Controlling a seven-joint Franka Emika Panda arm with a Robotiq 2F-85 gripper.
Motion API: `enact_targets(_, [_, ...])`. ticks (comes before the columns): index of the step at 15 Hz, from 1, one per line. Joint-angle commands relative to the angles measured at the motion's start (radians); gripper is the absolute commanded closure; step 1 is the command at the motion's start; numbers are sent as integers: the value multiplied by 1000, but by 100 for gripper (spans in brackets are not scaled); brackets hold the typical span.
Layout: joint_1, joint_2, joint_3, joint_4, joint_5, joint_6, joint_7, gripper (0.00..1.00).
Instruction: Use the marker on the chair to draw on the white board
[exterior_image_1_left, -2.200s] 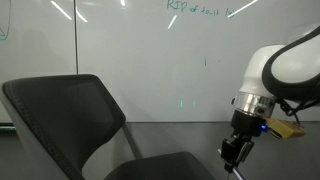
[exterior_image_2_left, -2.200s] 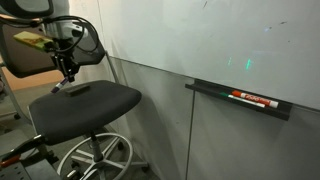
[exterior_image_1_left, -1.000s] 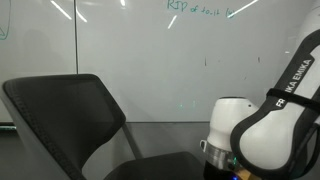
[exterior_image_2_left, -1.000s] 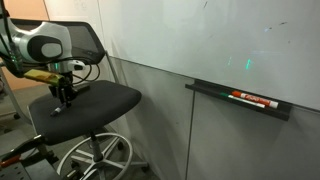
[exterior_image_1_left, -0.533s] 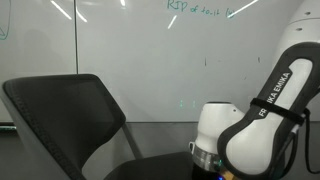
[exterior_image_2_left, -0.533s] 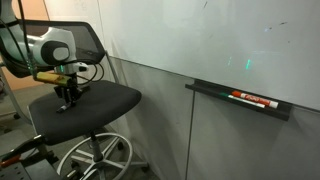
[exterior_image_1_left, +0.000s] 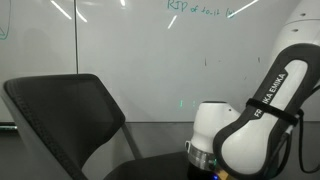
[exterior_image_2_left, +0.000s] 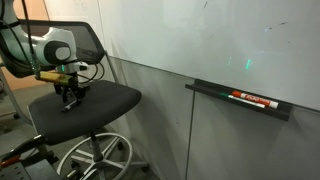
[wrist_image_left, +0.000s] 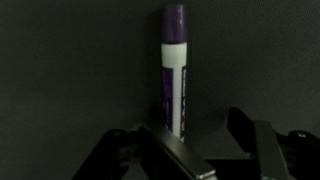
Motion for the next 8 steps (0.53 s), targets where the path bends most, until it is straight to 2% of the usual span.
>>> enact_targets(1, [13, 2, -15, 20, -24, -22, 30, 0])
enact_targets(8, [22, -95, -26, -12, -48, -86, 62, 0])
